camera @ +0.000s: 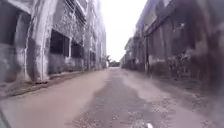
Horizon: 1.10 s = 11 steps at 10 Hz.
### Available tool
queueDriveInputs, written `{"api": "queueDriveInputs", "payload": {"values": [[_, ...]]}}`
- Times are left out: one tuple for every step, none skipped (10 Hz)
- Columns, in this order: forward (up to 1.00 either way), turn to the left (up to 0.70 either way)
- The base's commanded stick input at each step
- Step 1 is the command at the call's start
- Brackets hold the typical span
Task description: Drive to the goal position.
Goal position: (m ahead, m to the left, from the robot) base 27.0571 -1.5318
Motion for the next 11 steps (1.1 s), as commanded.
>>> {"api": "queueDriveInputs", "payload": {"values": [[1.00, 0.00], [1.00, 0.00], [1.00, 0.00], [1.00, 0.00], [1.00, 0.00], [1.00, 0.00], [1.00, 0.00], [1.00, 0.00], [1.00, 0.00], [1.00, 0.00], [1.00, 0.00]]}}
